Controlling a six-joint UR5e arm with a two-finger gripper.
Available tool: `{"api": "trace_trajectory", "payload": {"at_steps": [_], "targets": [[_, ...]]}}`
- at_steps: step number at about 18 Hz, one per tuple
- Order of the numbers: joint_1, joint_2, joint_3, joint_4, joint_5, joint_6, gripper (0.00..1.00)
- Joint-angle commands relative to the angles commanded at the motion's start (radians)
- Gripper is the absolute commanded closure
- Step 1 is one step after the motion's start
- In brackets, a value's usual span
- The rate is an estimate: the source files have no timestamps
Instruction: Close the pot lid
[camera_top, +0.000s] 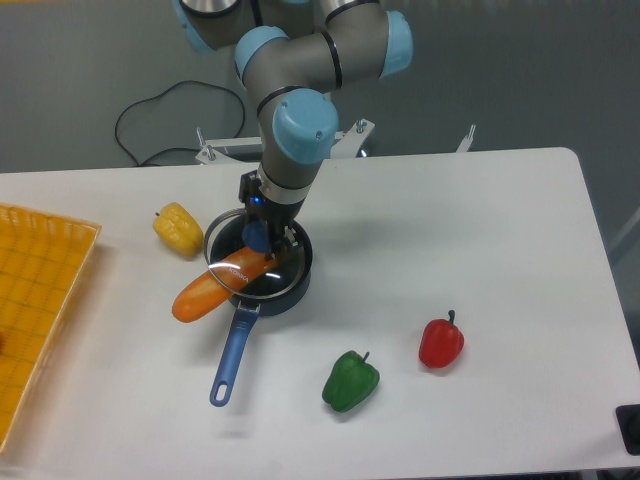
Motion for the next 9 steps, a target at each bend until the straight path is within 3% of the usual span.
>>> {"api": "trace_trajectory", "payload": {"at_steps": [6,9], "targets": [[0.003,0.0,0.006,-0.002,0.0,0.0,0.15],[0.009,0.0,0.031,-0.008,0.002,0.0,0.01]]}}
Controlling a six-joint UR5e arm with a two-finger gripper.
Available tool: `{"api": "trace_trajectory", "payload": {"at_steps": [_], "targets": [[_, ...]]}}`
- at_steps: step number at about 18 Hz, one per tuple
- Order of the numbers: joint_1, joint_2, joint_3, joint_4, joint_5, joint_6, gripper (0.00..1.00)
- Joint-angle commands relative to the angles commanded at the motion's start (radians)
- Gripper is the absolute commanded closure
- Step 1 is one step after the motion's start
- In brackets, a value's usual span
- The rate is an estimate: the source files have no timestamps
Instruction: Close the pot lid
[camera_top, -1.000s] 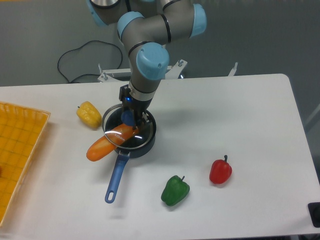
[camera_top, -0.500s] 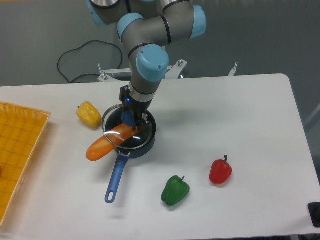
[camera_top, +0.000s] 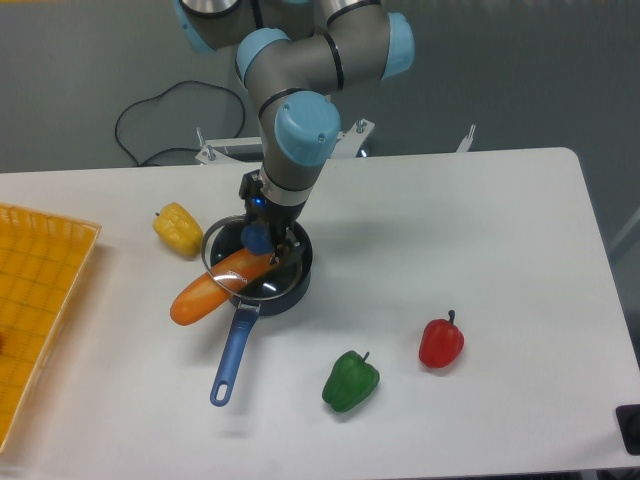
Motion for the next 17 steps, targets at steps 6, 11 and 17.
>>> {"api": "trace_trajectory", "payload": {"at_steps": [6,11,17], "targets": [[0.002,0.003,0.066,-0.034,0.04,-0.003,0.0],[-0.005,0.029,0.124,-0.034,0.135,0.002,0.0],[-0.001,0.054,0.166,-0.035,0.186,0.0,0.0]]}}
